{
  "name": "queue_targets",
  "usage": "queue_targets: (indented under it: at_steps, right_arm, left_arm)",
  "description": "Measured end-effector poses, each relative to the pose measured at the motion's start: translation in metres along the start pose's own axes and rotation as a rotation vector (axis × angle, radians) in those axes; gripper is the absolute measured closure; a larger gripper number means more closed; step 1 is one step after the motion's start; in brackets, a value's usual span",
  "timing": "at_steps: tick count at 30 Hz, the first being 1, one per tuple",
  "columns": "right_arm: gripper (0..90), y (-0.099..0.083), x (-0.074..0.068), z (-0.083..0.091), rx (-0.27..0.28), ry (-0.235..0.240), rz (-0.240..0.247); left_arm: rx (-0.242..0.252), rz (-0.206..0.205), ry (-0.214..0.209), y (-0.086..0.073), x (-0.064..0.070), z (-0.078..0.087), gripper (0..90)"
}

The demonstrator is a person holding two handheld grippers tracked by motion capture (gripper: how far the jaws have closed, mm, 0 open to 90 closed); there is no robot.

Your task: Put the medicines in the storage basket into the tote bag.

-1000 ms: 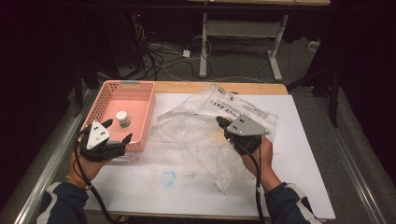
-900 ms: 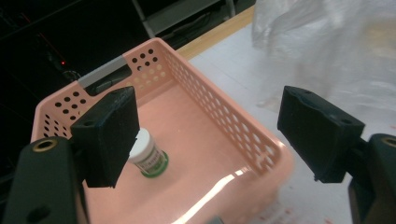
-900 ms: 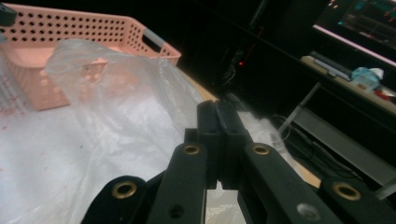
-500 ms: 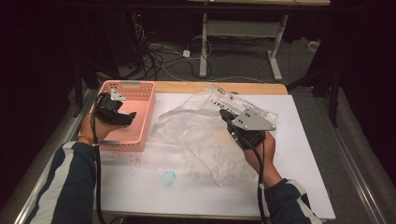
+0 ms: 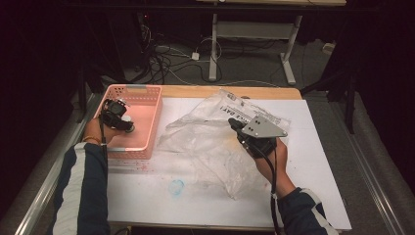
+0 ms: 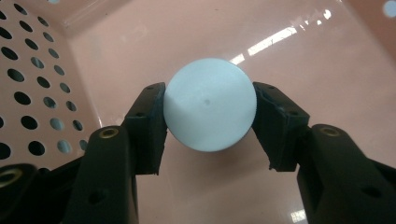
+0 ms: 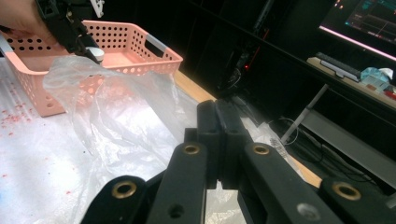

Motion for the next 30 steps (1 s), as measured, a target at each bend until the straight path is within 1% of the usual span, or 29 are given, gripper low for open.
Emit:
queue_targets:
  at_steps: [2,3,5,6,7,9,11,13,15,16,17,18,19,20,21,22,24,25,27,29,30]
  right_arm:
    - [90.0,0.000,-0.001,0.000,-0.001,0.000,0.004]
    - [90.0,0.000,-0.001,0.000,-0.001,0.002,0.006]
    - [90.0,0.001,-0.001,0.001,0.000,-0.001,0.007]
    - [90.0,0.001,0.000,0.001,0.002,-0.002,0.006]
    - [90.0,0.000,0.000,0.001,0.002,-0.004,0.003]
    - [90.0,0.000,0.001,0.001,0.001,-0.007,-0.002]
    - [90.0,0.000,0.002,0.001,0.003,-0.008,-0.003]
    - [90.0,0.000,0.002,0.001,0.005,-0.009,-0.004]
    - [90.0,0.001,0.003,0.002,0.009,-0.012,0.002]
    - [90.0,0.004,0.004,0.004,0.018,-0.019,-0.001]
    - [90.0,0.004,0.004,0.004,0.018,-0.019,-0.001]
    - [90.0,0.006,0.004,0.005,0.020,-0.027,0.007]
    - [90.0,0.007,0.003,0.006,0.022,-0.035,0.014]
    - [90.0,0.007,0.003,0.006,0.024,-0.036,0.016]
    - [90.0,0.007,0.004,0.006,0.023,-0.034,0.013]
    - [90.0,0.006,0.005,0.006,0.021,-0.034,0.008]
    - [90.0,0.005,0.006,0.004,0.016,-0.030,-0.005]
    - [90.0,0.004,0.007,0.004,0.012,-0.029,-0.008]
    - [90.0,0.003,0.006,0.003,0.007,-0.031,-0.009]
    - [90.0,0.003,0.006,0.002,0.004,-0.031,-0.007]
    - [90.0,0.003,0.006,0.002,0.003,-0.030,-0.009]
  left_arm:
    - [0.002,-0.006,-0.008,0.000,-0.001,0.001,47.6]
    - [0.002,-0.015,-0.007,0.000,0.000,0.002,47.8]
    - [0.001,-0.018,-0.006,0.000,0.000,0.003,48.0]
    - [0.012,-0.019,-0.004,0.000,0.000,0.005,48.1]
    - [0.034,-0.015,0.002,0.000,0.000,0.008,48.1]
    - [0.090,-0.010,0.015,0.002,0.001,0.016,48.1]
    - [0.138,-0.029,0.037,0.003,0.005,0.026,48.2]
    - [0.212,-0.023,0.020,0.002,0.009,0.037,48.2]
    - [0.270,-0.032,0.033,0.000,0.016,0.048,48.2]
    - [0.307,-0.030,0.021,-0.002,0.019,0.054,48.3]
    - [0.337,-0.033,0.015,-0.004,0.023,0.060,48.3]
    - [0.368,-0.038,0.024,-0.006,0.028,0.065,48.2]
    - [0.399,-0.041,0.022,-0.009,0.032,0.071,48.3]
    - [0.428,-0.038,0.006,-0.012,0.036,0.076,48.2]
    - [0.454,-0.040,0.001,-0.014,0.041,0.081,48.3]
    - [0.481,-0.041,0.007,-0.017,0.046,0.086,48.3]
    - [0.527,-0.049,-0.002,-0.020,0.056,0.093,48.3]
    - [0.547,-0.056,0.004,-0.022,0.061,0.097,48.3]
    - [0.608,-0.058,0.011,-0.024,0.071,0.105,48.3]
    - [0.656,-0.061,0.000,-0.026,0.082,0.112,48.4]
    - [0.678,-0.073,-0.003,-0.028,0.088,0.116,48.3]
Point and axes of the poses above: each handheld gripper's, and its own axes: z roughly backward along the jaws, y roughly out of its top, x roughly to its right, the point moved 4 cm from there along -z, roughly forward along the jaws, and after that the axes turned 5 degrees about -z, right-handed, at the moved point
